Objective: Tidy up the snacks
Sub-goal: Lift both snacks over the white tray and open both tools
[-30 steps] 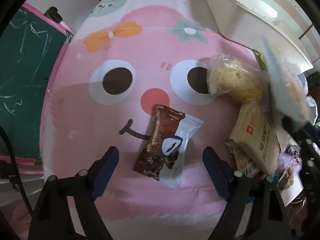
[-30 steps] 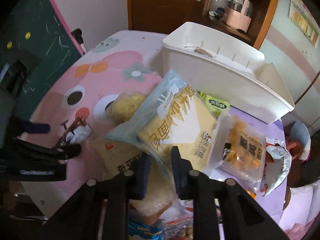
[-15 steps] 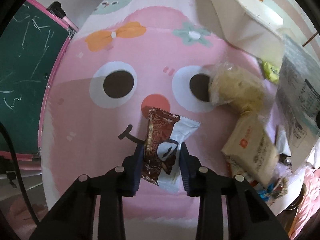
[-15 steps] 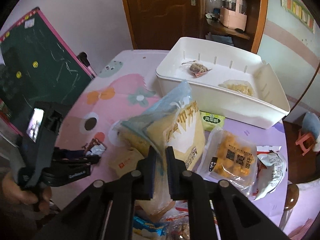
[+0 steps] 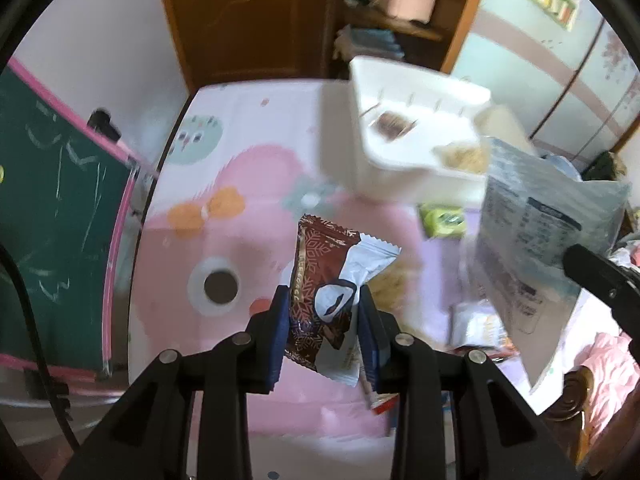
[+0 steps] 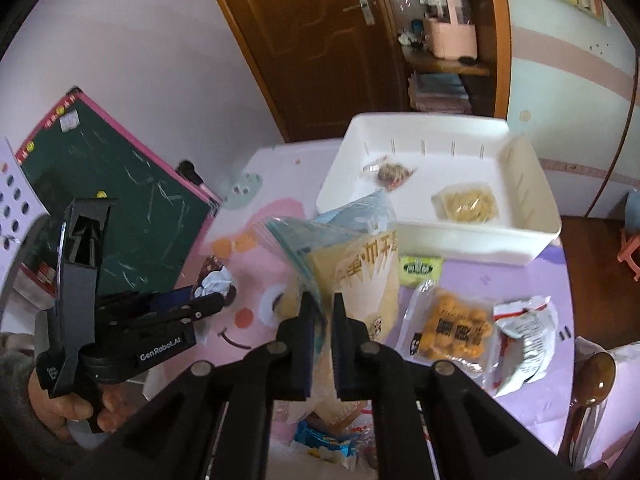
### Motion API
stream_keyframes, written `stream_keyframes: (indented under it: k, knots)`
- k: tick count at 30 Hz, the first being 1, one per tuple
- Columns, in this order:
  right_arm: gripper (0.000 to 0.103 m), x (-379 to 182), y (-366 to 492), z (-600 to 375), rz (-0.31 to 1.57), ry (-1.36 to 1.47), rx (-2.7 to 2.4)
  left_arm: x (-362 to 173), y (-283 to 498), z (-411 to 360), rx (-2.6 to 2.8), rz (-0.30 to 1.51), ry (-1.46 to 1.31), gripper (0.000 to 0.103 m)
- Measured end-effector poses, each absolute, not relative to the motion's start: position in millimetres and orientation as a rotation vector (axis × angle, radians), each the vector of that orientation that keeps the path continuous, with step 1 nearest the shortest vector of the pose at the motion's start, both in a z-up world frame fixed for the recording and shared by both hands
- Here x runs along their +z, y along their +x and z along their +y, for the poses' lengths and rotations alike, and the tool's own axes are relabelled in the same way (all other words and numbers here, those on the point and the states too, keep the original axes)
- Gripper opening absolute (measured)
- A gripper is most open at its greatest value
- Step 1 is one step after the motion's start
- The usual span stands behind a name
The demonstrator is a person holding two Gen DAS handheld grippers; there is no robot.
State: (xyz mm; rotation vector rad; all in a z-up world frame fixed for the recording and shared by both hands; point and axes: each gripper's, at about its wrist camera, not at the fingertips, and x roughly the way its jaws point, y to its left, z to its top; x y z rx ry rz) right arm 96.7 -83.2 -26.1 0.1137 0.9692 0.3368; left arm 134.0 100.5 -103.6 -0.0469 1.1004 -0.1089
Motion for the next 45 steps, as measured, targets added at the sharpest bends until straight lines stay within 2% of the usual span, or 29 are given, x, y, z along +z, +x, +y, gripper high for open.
stream_keyframes:
  k: [7, 17, 29, 35, 45]
  knots:
    - [0.006, 26, 98, -97, 0.875, 0.115, 0.329, -47, 139, 75, -0.197, 1.026, -0.024, 0.03]
    - [0.006, 73, 120, -124, 0.795, 0.113, 0.285, 4, 163, 35, -0.26, 0.941, 0.042, 0.03]
    - [0.006, 99, 192, -161, 0.74, 0.079, 0.169, 44, 256, 10, -0.259, 0.869, 0.079, 0.031]
    - [0.006, 90, 234, -177, 0.753, 0.082, 0.118, 41, 303, 0, -0.25, 0.886, 0.081, 0.031]
    - [0.006, 53, 288, -185, 0.819, 0.078, 0.066, -11, 359, -12, -0.24, 0.988, 0.071, 0.031]
